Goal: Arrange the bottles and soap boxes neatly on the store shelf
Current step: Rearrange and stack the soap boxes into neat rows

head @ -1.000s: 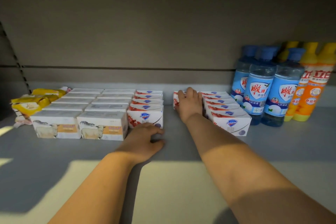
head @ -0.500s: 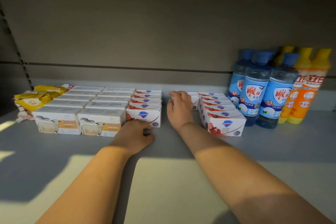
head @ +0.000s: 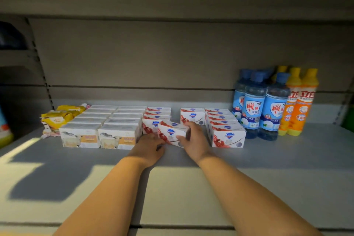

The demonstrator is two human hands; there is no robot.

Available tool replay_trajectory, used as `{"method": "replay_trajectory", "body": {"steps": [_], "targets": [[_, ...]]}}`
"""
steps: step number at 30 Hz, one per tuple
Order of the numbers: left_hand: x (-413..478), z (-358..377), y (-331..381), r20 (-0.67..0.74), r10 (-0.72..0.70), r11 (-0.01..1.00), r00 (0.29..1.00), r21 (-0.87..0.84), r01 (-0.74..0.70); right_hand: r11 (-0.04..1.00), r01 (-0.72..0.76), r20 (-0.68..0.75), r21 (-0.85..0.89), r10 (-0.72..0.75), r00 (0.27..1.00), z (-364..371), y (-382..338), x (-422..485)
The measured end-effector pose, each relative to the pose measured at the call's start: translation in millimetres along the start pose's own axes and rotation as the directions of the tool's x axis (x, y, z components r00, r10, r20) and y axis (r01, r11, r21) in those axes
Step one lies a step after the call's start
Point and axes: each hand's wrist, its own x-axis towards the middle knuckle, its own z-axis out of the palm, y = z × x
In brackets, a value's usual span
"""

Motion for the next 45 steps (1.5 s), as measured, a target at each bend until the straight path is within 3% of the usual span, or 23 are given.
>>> {"method": "replay_trajectory", "body": {"steps": [3, 6, 12, 16, 20, 25, 28, 31, 33, 37, 40, 41, 45], "targets": [[-1.1, -2.2, 4.4, 0.035, -0.041, 0.999, 0.999, -0.001, 0.041, 0.975, -0.151, -0.083, 0.166, 0.167, 0.983, -20.4, 0.4, -18.8], [-4.2, -4.9, 11.0, 0.000, -0.056, 0.995, 0.998, -0.078, 0.056, 0.883, -0.223, -0.054, 0.413, 0.269, 0.962, -36.0, -0.3, -32.9], [-11.9, -11.8, 27.5, -0.129, -0.020, 0.918, 0.991, -0.395, -0.033, 0.676, -0.356, 0.110, 0.645, 0.378, 0.919, -46.1, -9.8, -34.1], [-16.5, -17.4, 36.5, -0.152, -0.031, 0.855, 0.988, -0.516, -0.052, 0.448, -0.427, 0.259, 0.785, 0.389, 0.884, -51.1, -9.5, -30.9], [-12.6, -17.7, 46.5, -0.115, -0.115, 0.668, 0.987, -0.744, -0.009, 0.313, -0.476, 0.362, 0.822, 0.358, 0.861, -53.1, -9.5, -26.2], [-2.9, -15.9, 46.7, -0.004, -0.290, 0.294, 0.957, -0.952, 0.085, 0.433, -0.442, 0.391, 0.786, 0.205, 0.897, -47.4, -9.8, -25.1], [-1.4, -15.7, 46.2, 0.007, -0.268, 0.236, 0.963, -0.969, 0.073, 0.431, -0.402, 0.373, 0.807, 0.155, 0.915, -43.8, -8.7, -24.3], [-0.5, -15.5, 48.0, -0.013, -0.240, 0.178, 0.971, -0.983, 0.031, 0.317, -0.402, 0.376, 0.859, 0.143, 0.916, -43.8, -5.6, -22.5], [-1.6, -16.5, 47.7, -0.017, -0.220, 0.237, 0.975, -0.971, 0.037, 0.287, -0.428, 0.393, 0.857, 0.172, 0.903, -44.9, -4.4, -21.3], [-7.0, -15.1, 48.4, -0.057, -0.084, 0.500, 0.995, -0.866, -0.007, 0.305, -0.544, 0.461, 0.782, 0.305, 0.833, -49.9, -6.3, -19.3], [-8.3, -18.2, 51.1, -0.167, -0.139, 0.629, 0.976, -0.776, -0.043, 0.393, -0.600, 0.494, 0.696, 0.345, 0.798, -50.6, -8.2, -19.9], [-8.2, -19.4, 51.6, -0.197, -0.178, 0.596, 0.964, -0.801, -0.053, 0.442, -0.599, 0.491, 0.667, 0.343, 0.801, -49.6, -8.4, -20.3], [-7.6, -25.0, 51.3, -0.122, -0.351, 0.212, 0.928, -0.976, -0.048, 0.594, -0.546, 0.434, 0.591, 0.336, 0.836, -44.7, -12.1, -20.0]]}}
